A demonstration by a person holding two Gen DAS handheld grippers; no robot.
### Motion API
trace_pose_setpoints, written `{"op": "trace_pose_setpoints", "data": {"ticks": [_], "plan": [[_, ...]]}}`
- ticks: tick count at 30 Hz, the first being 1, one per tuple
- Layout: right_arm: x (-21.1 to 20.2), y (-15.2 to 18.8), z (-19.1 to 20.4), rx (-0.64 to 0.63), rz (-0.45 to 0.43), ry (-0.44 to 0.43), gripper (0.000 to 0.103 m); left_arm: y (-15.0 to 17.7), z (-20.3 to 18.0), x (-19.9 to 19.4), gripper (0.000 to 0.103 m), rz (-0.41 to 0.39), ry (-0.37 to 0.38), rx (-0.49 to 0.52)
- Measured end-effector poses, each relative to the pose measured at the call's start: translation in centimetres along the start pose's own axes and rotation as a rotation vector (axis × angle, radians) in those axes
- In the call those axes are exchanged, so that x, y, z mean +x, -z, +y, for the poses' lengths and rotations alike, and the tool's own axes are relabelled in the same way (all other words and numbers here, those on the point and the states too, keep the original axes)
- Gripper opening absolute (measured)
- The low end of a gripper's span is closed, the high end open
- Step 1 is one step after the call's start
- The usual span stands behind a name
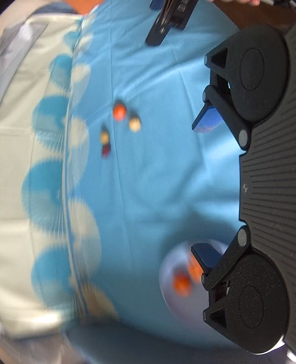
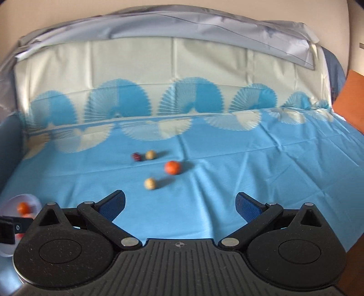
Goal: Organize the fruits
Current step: 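Move both tools away from the plate toward the remaining fruits, then grasp a tan round fruit with left tool while right tool grasps an orange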
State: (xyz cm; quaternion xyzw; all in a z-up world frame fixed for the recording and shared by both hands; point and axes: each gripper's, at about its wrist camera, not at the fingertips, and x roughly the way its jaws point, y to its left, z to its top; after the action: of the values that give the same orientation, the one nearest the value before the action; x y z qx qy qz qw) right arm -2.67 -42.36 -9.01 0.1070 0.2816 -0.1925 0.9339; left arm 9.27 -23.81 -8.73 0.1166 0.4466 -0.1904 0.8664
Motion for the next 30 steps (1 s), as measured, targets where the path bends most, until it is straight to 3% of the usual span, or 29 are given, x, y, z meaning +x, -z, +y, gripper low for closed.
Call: {"op": "trace_pose_setpoints", "data": {"ticks": [4, 10, 14, 18, 19, 20, 21, 22, 23, 27, 30], "plan": [[7.3, -1.0, -3.8, 0.001, 0.007, 0.03, 0.102, -3.7, -5.1, 7.2, 0.103, 0.0, 0.051, 0.05], [18.6, -1.2, -4.7, -0.092, 0.138, -0.111, 0.102, -6.7, -9.5, 17.6, 0.103, 0.05, 0.04, 0.18], [23.4, -1.8, -3.7, -0.178, 0.153, -0.175, 0.102, -7.3, -9.7, 21.5, 0.103, 0.018, 0.015, 0.251], [26.8, -2.2, -1.7, -0.244, 0.166, -0.218, 0.102, -7.9, -9.1, 22.8, 0.103, -0.013, 0.082, 0.309], [27.4, -2.2, -1.3, -0.253, 0.17, -0.227, 0.101, -7.9, -9.1, 22.8, 0.098, -0.027, 0.09, 0.323], [27.9, -2.2, -0.9, -0.253, 0.172, -0.239, 0.094, -7.8, -9.1, 22.5, 0.08, -0.043, 0.114, 0.334], [28.0, -2.0, -0.6, -0.259, 0.153, -0.231, 0.081, -7.7, -9.1, 22.1, 0.065, -0.042, 0.173, 0.337], [27.7, -1.8, -0.3, -0.279, 0.129, -0.238, 0.068, -7.7, -9.2, 21.6, 0.035, -0.039, 0.212, 0.333], [27.2, -1.6, -0.1, -0.281, 0.123, -0.278, 0.035, -7.6, -9.5, 21.1, 0.028, -0.044, 0.204, 0.348], [25.9, -1.2, -0.3, -0.226, 0.143, -0.194, 0.035, -7.0, -9.8, 19.4, 0.028, -0.061, 0.206, 0.365], [23.5, -1.5, -2.1, -0.146, 0.113, -0.105, 0.035, -6.5, -8.4, 16.7, 0.028, -0.076, 0.185, 0.322]]}}
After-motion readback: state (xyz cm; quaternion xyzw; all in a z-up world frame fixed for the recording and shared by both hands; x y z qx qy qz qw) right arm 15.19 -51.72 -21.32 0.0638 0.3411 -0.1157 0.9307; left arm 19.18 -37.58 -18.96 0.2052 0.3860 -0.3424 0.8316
